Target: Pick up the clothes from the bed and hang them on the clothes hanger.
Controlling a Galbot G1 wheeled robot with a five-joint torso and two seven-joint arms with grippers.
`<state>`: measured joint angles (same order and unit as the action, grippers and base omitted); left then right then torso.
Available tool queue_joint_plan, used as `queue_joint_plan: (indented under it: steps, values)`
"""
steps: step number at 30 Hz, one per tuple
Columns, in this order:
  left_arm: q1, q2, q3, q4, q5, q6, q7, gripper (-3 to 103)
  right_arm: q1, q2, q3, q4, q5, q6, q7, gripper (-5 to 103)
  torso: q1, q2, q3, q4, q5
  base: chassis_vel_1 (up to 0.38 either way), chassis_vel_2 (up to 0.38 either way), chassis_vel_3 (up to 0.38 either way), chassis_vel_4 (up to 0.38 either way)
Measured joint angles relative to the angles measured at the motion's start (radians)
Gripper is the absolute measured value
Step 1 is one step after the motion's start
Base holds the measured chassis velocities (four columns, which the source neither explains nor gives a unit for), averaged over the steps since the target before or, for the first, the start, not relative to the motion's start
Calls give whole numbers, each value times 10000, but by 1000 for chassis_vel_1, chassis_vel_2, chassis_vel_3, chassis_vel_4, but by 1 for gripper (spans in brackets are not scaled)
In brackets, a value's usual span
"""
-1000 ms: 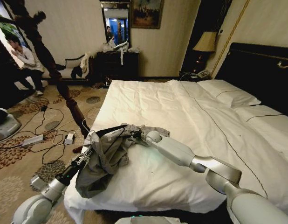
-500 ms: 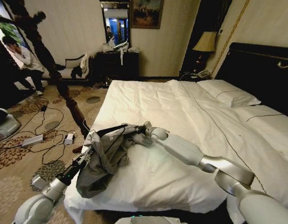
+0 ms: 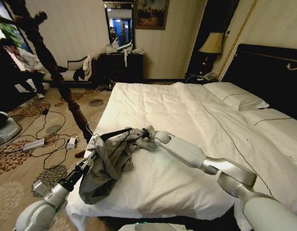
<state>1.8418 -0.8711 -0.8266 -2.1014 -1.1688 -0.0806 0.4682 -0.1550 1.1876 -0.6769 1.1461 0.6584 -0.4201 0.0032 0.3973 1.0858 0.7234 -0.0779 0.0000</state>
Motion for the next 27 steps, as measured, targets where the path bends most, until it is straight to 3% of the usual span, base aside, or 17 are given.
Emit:
queue_joint_plan:
  steps: [1,4,7,10,14,16,20,23,27]
  values:
    - [0,0,0,0,0,0,0,15,0,0,0,0,0,0,0,73,0,0,0,0,0,0,0,0,0]
    - [-7,26,-3,10,-9,0,4,15,133,163,-216,-331,175,-259,-89,90,1,0,0,1,-1,0,0,0,0]
    - [-7,32,-15,18,-22,0,6,15,154,187,-274,-384,220,-264,-125,99,0,1,0,0,0,0,0,0,0]
    - [-8,43,-29,42,-34,0,16,15,164,183,-348,-376,270,-232,-167,95,0,0,0,0,0,0,0,0,0]
    - [-60,23,-2,77,-38,0,19,15,161,76,-468,-240,264,-225,-213,73,0,1,0,0,0,0,0,0,0]
    - [-74,18,1,77,-38,0,19,15,155,55,-503,-219,254,-224,-228,73,0,1,0,-1,0,0,0,0,0]
    - [-101,21,-2,77,-46,-1,18,15,139,71,-558,-190,237,-222,-235,51,0,0,0,0,0,0,0,0,0]
    - [-94,23,-31,77,-70,0,17,15,139,89,-592,-186,233,-221,-235,46,0,1,0,1,0,0,0,0,0]
    - [-70,23,-62,78,-96,0,15,15,141,82,-677,-183,193,-222,-295,30,0,0,0,0,0,0,0,0,0]
